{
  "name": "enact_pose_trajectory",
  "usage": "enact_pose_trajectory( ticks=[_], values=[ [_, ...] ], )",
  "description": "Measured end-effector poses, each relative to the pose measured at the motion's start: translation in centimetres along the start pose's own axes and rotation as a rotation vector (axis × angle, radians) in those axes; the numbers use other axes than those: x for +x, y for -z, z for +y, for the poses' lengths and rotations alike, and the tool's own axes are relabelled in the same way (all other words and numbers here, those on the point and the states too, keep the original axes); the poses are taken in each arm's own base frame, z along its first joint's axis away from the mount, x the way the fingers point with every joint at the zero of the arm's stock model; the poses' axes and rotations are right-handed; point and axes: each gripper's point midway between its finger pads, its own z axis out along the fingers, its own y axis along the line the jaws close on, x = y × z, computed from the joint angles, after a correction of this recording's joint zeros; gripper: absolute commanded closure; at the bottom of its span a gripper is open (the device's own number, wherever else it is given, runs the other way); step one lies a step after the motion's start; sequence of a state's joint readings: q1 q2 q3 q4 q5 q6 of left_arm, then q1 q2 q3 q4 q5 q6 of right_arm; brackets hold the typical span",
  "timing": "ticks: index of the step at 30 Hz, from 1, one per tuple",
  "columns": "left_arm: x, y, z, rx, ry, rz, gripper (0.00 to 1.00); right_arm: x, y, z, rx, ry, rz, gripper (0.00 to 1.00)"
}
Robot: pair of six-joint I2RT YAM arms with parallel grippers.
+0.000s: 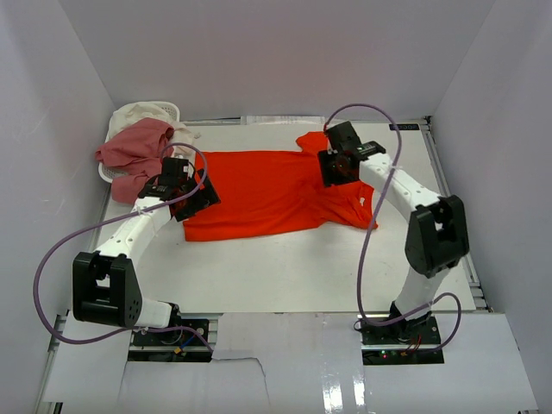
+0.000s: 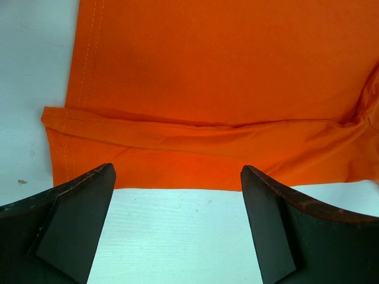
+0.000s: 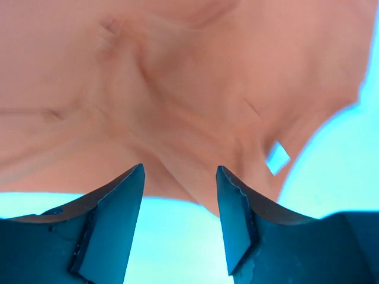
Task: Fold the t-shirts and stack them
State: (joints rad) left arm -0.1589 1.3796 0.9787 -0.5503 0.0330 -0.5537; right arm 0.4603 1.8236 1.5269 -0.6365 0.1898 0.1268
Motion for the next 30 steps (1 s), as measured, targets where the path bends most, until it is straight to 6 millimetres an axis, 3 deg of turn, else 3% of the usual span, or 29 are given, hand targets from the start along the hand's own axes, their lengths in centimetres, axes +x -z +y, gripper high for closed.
enact_pose_trajectory(
  ticks=[4,8,11,13,27,29,30],
  values=[
    [-0.3,0.2,-0.1,-0.002,-0.015,0.003,0.02,3.3,3.0,-4.4,0.069,-0.119,0.003,0.52],
    [-0.5,-0.1,-0.3,-0.003,-0.023,0.010,0.02,9.0,2.9,-8.5,0.144,-0.229,0.099,0.51],
    [-0.2,-0.6,-0.1,-0.011,-0.030,0.030,0.02,13.3,2.1,-9.1,0.164,-0.252,0.200,0.51],
    [0.0,-0.8,0.0,-0.017,-0.034,0.042,0.02,15.0,1.9,-8.8,0.163,-0.254,0.243,0.51],
    [-0.4,-0.5,0.0,-0.025,-0.060,0.043,0.02,14.4,0.5,-9.1,0.165,-0.277,0.221,0.54],
    [-0.5,-0.5,0.0,-0.026,-0.061,0.045,0.02,14.5,-0.1,-9.4,0.171,-0.280,0.231,0.62],
    [-0.6,-0.5,-0.1,-0.025,-0.062,0.043,0.02,14.6,-0.4,-9.4,0.172,-0.279,0.236,0.74]
  ],
)
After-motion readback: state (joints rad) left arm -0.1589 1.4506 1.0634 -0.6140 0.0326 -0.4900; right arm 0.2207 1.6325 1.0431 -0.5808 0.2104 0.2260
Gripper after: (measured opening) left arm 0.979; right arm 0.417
